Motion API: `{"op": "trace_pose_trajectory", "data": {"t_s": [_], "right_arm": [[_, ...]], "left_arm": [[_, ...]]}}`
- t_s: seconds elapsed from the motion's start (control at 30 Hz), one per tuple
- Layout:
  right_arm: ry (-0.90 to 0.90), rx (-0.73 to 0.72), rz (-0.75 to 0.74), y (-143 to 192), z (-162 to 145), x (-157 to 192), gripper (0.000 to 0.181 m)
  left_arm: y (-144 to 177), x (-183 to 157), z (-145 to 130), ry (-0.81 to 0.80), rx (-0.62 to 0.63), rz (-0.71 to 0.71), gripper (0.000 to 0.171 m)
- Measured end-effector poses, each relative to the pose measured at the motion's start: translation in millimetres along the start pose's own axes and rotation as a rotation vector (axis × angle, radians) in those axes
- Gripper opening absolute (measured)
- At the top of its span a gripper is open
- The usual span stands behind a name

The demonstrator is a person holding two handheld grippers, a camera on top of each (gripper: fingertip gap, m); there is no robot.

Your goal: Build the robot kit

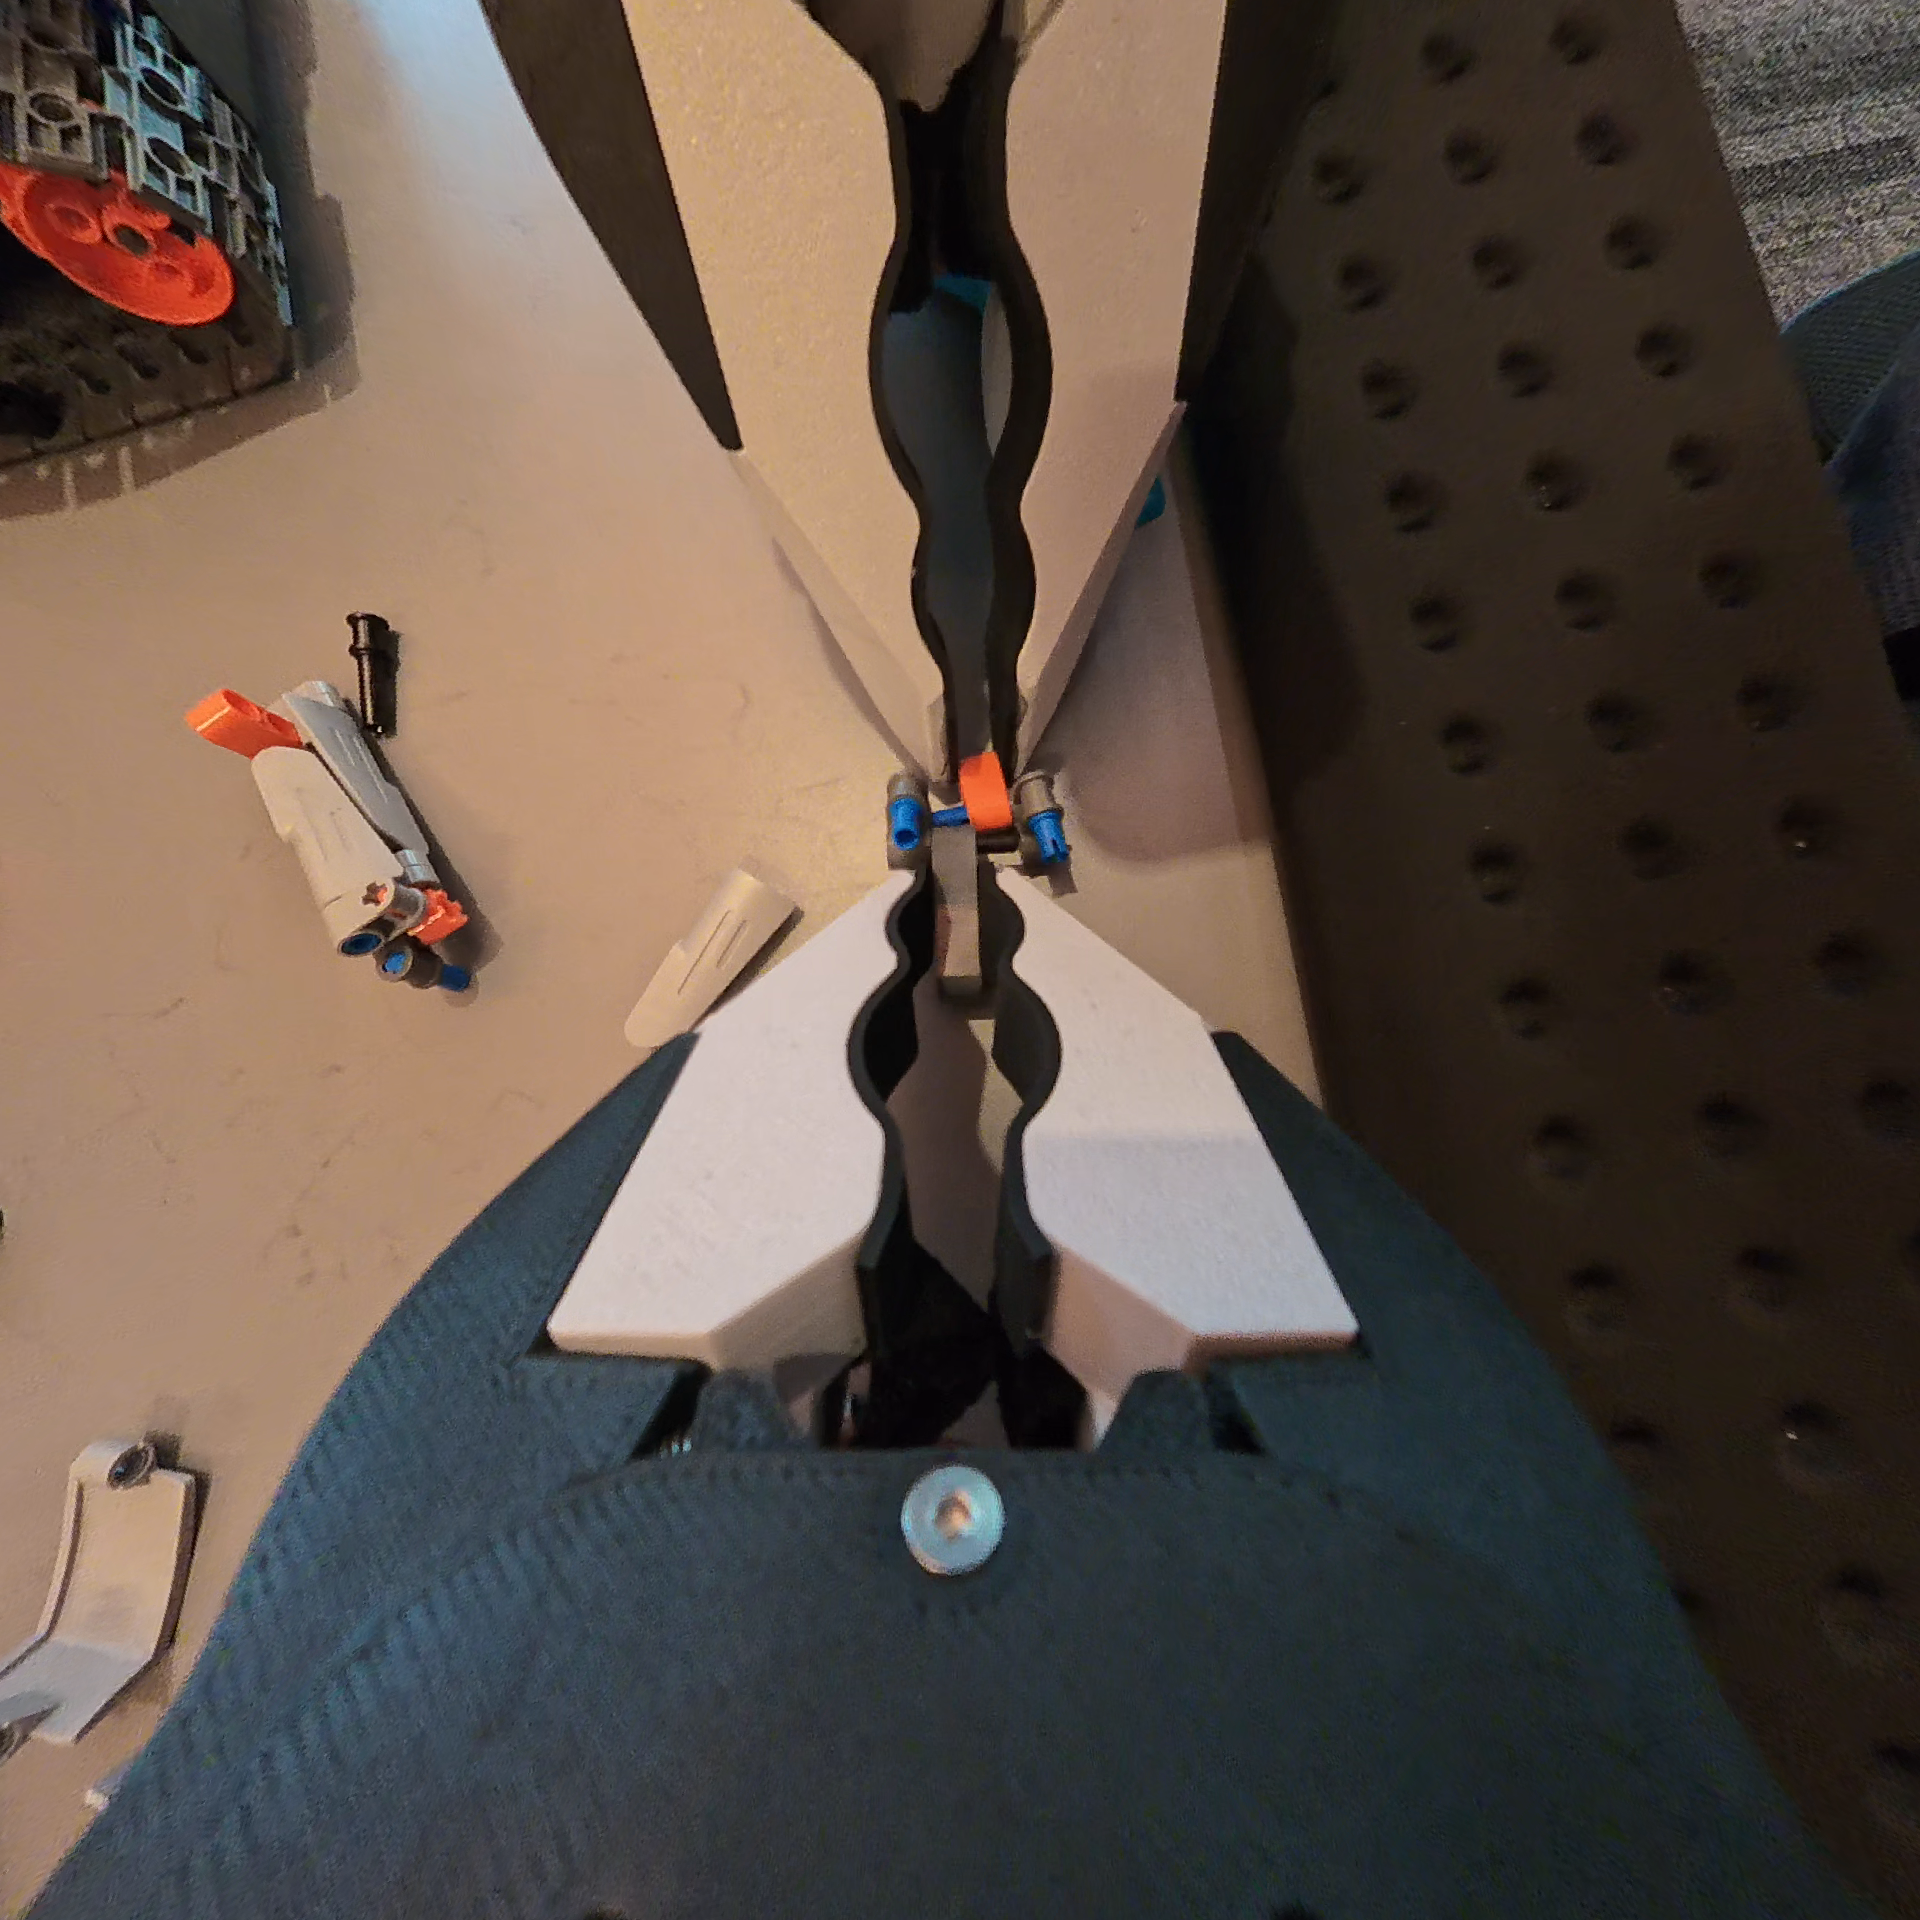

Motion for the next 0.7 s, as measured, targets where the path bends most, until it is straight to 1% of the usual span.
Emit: {"op": "trace_pose_trajectory", "data": {"t_s": [0.1, 0.2, 0.53, 0.6, 0.7], "right_arm": [[-0.014, -0.006, 0.005, -0.4, 0.6, 0.4, 0.005], [-0.030, -0.002, -0.002, -1.2, 2.0, 1.1, 0.005], [-0.114, -0.001, -0.021, -2.6, 4.1, 0.6, 0.005], [-0.103, -0.005, -0.024, -2.7, 4.2, 0.5, 0.005], [-0.065, 0.004, -0.032, -3.8, 5.8, 0.1, 0.005]], "left_arm": [[0.8, -1.4, -0.6, -0.029, 0.015, 0.008, 0.006], [1.1, -2.0, -1.7, -0.023, 0.015, 0.001, 0.006], [1.8, -3.8, -3.5, -0.004, 0.008, 0.041, 0.006], [2.5, -4.5, -4.2, -0.029, 0.012, 0.044, 0.007], [5.6, -3.4, -5.6, -0.048, 0.034, 0.007, 0.006]]}}
Point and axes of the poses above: each gripper's, where its closed fingertips meet, y back along the fingers, z out of its top, x = y × z across the jaws, the point moved 4 cm from there along y, back along the fingers, and after that the axes turned 4 degrees about x, right-handed, at the moved point
